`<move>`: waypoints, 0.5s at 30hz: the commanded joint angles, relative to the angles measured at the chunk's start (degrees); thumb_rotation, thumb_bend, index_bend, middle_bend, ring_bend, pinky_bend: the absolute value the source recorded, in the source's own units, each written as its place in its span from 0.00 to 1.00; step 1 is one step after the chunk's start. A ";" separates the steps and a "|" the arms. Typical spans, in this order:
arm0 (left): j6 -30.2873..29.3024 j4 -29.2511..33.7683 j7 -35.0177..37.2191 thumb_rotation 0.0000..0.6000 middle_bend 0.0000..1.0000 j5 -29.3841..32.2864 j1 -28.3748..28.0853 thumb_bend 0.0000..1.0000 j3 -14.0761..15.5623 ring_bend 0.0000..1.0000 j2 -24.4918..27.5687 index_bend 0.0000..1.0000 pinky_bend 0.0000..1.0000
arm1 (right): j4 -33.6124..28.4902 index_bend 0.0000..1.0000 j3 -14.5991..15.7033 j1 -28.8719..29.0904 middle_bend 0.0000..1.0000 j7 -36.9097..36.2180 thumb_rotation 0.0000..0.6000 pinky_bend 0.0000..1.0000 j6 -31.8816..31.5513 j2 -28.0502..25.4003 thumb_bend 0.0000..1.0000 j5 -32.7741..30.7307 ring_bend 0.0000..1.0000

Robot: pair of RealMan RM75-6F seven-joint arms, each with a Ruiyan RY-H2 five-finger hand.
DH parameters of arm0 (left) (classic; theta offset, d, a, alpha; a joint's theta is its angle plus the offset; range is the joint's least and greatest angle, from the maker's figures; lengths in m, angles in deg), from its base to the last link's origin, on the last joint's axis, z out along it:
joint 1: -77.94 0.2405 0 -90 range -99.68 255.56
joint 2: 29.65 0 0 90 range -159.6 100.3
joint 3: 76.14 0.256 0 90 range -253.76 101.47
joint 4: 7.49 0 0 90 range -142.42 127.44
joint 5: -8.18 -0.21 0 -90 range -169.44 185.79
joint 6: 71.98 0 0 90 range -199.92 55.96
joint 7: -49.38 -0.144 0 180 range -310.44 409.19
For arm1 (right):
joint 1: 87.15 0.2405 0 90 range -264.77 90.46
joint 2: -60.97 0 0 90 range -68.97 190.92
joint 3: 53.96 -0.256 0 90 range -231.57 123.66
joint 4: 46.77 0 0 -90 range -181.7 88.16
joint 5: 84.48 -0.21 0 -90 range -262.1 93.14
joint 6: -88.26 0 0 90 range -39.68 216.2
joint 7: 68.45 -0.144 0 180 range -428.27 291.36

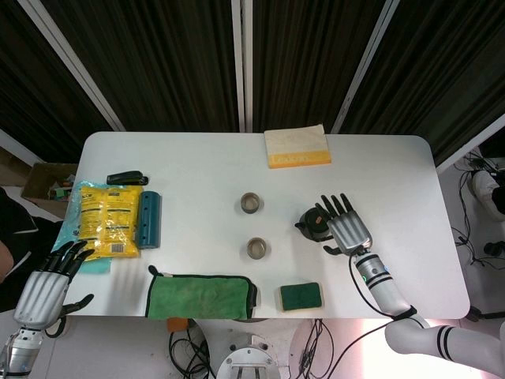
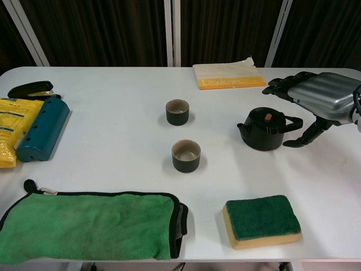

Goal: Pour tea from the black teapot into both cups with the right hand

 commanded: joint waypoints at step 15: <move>0.06 -0.25 0.23 1.00 0.11 0.21 0.07 0.07 -0.03 0.09 0.01 0.18 0.21 | 0.63 0.00 -0.22 0.92 0.00 0.33 0.65 0.00 -0.25 0.88 0.14 -0.47 0.00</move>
